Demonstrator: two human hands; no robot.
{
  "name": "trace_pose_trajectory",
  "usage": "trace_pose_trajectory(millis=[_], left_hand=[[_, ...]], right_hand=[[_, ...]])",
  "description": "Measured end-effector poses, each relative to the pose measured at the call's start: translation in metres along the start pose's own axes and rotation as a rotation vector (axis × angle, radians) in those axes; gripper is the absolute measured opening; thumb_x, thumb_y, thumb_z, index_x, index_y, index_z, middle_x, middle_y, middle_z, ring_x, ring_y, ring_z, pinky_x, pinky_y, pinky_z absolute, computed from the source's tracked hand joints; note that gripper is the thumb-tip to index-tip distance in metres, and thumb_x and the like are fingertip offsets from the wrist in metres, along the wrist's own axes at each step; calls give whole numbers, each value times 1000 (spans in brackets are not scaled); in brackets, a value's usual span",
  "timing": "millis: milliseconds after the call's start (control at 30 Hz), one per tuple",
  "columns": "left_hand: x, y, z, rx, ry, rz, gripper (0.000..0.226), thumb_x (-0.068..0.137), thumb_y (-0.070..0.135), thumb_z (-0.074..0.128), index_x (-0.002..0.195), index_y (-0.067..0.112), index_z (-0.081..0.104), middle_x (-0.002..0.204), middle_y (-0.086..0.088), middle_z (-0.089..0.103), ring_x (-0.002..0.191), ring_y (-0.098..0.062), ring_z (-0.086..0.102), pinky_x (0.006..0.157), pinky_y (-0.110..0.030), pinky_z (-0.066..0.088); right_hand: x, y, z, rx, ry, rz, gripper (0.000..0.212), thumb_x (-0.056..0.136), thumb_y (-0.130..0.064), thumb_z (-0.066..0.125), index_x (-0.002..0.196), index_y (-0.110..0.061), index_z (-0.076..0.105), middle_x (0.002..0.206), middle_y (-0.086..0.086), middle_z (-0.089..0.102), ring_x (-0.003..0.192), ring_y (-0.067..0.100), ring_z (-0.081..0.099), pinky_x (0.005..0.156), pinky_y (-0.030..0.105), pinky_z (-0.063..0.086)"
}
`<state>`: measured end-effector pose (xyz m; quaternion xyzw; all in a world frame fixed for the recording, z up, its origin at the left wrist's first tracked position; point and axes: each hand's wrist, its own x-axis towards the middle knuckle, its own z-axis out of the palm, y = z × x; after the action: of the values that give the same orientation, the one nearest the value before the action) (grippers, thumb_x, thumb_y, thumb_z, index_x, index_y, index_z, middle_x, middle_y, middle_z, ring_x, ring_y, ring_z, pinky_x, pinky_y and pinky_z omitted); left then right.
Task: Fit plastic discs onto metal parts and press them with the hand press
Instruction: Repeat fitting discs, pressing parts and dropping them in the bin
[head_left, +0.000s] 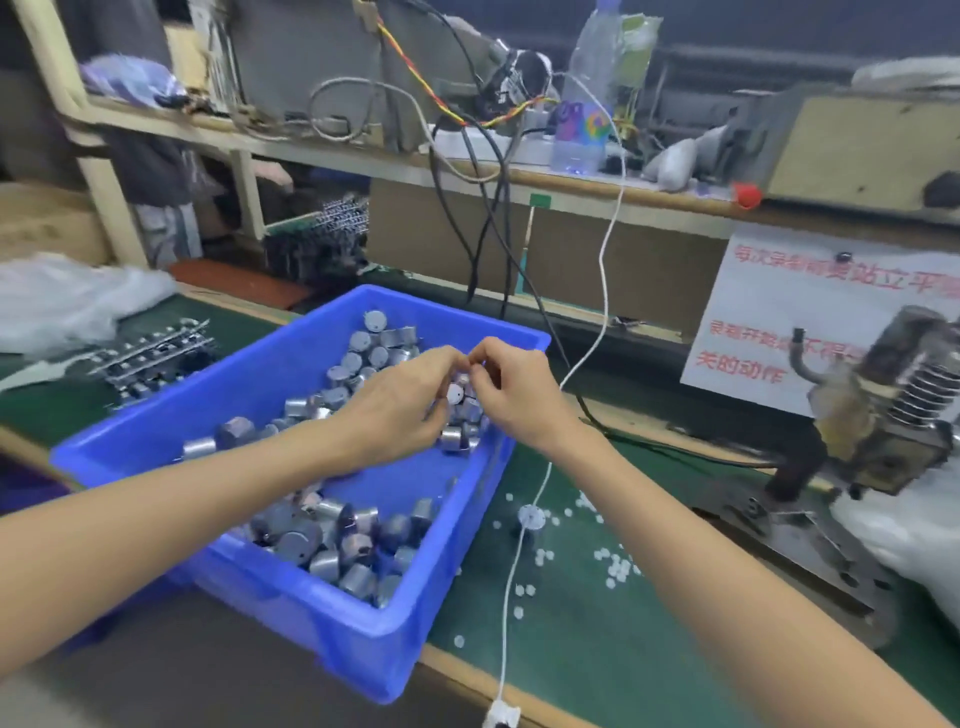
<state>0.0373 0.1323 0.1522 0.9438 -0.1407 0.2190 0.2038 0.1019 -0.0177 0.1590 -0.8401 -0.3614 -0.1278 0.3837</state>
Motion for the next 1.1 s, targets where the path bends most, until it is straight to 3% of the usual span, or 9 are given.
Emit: trace_pose_trajectory(millis=[67, 167, 267, 367, 467, 600, 767, 933, 1100], left_hand=[[-4, -27, -2, 168, -161, -131, 34, 85, 4, 45, 118, 13, 46, 100, 0, 51, 91, -29, 54, 61, -34, 35], [-7, -62, -5, 400, -612, -321, 35, 84, 7, 50, 119, 11, 50, 117, -9, 53, 104, -30, 54, 73, -38, 45], [-11, -81, -1, 258, -1008, -424, 32, 84, 31, 65, 111, 14, 63, 109, -5, 63, 100, -23, 59, 88, -37, 50], [-16, -83, 14, 182, -1191, -433, 43, 76, 53, 69, 99, 16, 63, 107, -1, 65, 98, -20, 60, 89, -35, 48], [-18, -84, 28, 222, -1180, -343, 30, 79, 47, 69, 89, 22, 56, 92, 2, 59, 89, -21, 56, 88, -37, 47], [-18, -79, 25, 174, -1094, -308, 32, 81, 38, 67, 88, 8, 60, 85, -5, 61, 75, -19, 51, 72, -34, 47], [-2, -51, -8, -76, -470, -317, 17, 77, 22, 65, 87, 14, 54, 78, -2, 62, 74, -18, 54, 64, -27, 44], [21, 11, -14, -237, 13, -317, 27, 76, 29, 68, 81, 16, 44, 73, 3, 59, 69, -15, 53, 62, -31, 42], [50, 79, 32, -166, -185, -236, 28, 81, 27, 66, 91, 11, 44, 90, -7, 60, 89, -27, 56, 74, -38, 47]], right_hand=[[14, -9, 19, -44, -134, 13, 17, 89, -4, 49, 95, -2, 65, 71, 13, 64, 70, 28, 53, 69, 32, 39], [31, -14, 44, -216, -454, 66, 21, 89, -6, 47, 100, 1, 64, 93, 20, 66, 84, 31, 58, 67, 30, 39], [37, -9, 59, -392, -830, 153, 19, 87, -6, 44, 94, -2, 62, 78, 13, 64, 65, 24, 64, 56, 30, 51], [37, -6, 65, -483, -978, 163, 15, 86, -8, 48, 90, -8, 63, 73, 8, 66, 53, 17, 60, 50, 24, 49], [37, -5, 67, -495, -997, 134, 19, 85, -10, 52, 97, -9, 67, 74, 5, 67, 53, 13, 61, 48, 21, 47], [35, -6, 65, -431, -908, 93, 20, 88, -14, 52, 96, -4, 67, 76, 9, 70, 52, 13, 60, 57, 25, 50], [29, -12, 53, -238, -582, 26, 28, 94, -30, 49, 83, -7, 61, 70, 7, 64, 71, 25, 63, 66, 35, 51], [10, 0, 4, 596, -152, 275, 17, 94, -26, 58, 92, -9, 62, 63, -2, 66, 54, 13, 60, 53, 25, 47], [-48, 44, -42, 656, 110, 382, 17, 87, -24, 65, 79, -9, 61, 59, -5, 67, 49, 6, 58, 48, 19, 45]])
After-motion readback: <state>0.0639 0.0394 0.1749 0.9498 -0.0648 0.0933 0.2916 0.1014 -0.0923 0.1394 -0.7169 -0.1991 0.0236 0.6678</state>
